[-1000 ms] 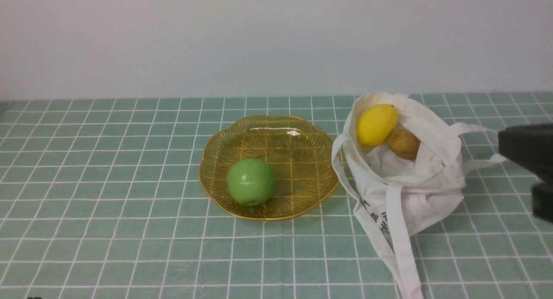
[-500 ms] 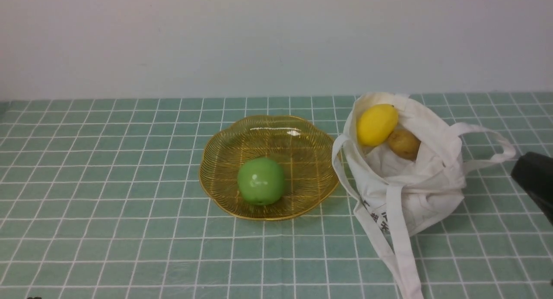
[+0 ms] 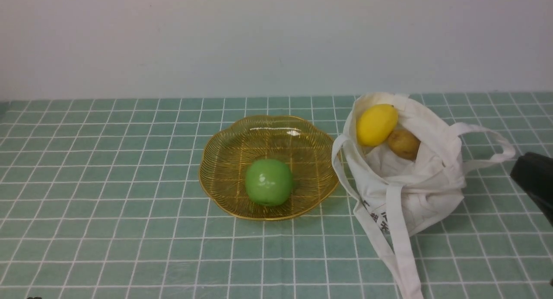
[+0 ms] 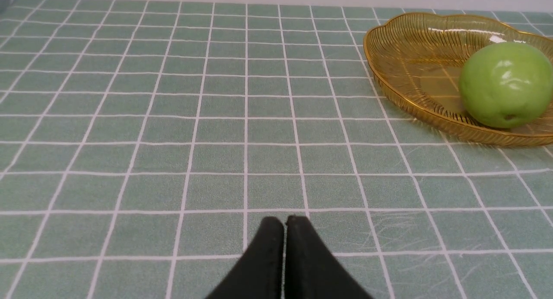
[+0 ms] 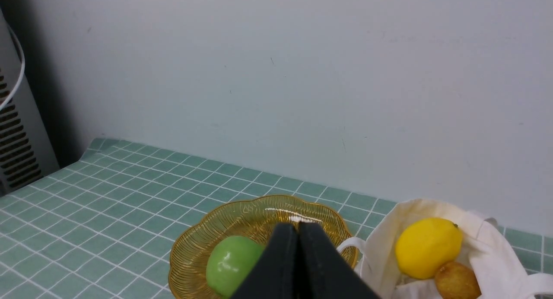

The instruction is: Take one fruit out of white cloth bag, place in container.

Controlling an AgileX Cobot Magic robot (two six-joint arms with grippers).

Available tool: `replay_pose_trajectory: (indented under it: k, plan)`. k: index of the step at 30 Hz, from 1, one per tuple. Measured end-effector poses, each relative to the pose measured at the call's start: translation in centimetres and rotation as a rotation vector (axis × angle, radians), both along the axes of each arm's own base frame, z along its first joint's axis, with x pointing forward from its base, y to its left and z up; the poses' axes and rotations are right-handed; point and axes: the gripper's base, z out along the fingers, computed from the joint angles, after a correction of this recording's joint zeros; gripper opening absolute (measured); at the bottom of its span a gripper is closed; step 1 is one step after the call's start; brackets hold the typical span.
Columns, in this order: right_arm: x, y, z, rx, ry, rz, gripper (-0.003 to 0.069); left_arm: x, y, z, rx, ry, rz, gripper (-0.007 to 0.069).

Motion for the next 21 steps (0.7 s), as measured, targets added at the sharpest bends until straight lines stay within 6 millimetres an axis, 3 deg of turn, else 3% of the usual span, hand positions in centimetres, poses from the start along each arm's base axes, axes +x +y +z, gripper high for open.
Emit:
replay_pose_trajectory:
  k: [4,8,14,15,21]
  plan:
    - [0.0,0.0,-0.2,0.000,0.002,0.000,-0.0014,0.0,0.0,0.0,0.000,0.000,0.000,-0.0008]
    - [-1.0,-0.9,-1.8,-0.007,0.008,-0.028,-0.0014,0.0,0.0,0.0,0.000,0.000,0.000,-0.0008]
    - [-2.9,-3.4,-6.5,-0.004,0.044,-0.212,-0.0014,0.0,0.0,0.0,0.000,0.000,0.000,-0.0008]
    - [-3.5,-4.1,-8.3,-0.005,0.063,-0.287,-0.0014,0.0,0.0,0.0,0.000,0.000,0.000,-0.0008]
    - [-4.6,-5.5,-11.9,0.000,0.079,-0.484,-0.0014,0.0,0.0,0.0,0.000,0.000,0.000,-0.0008]
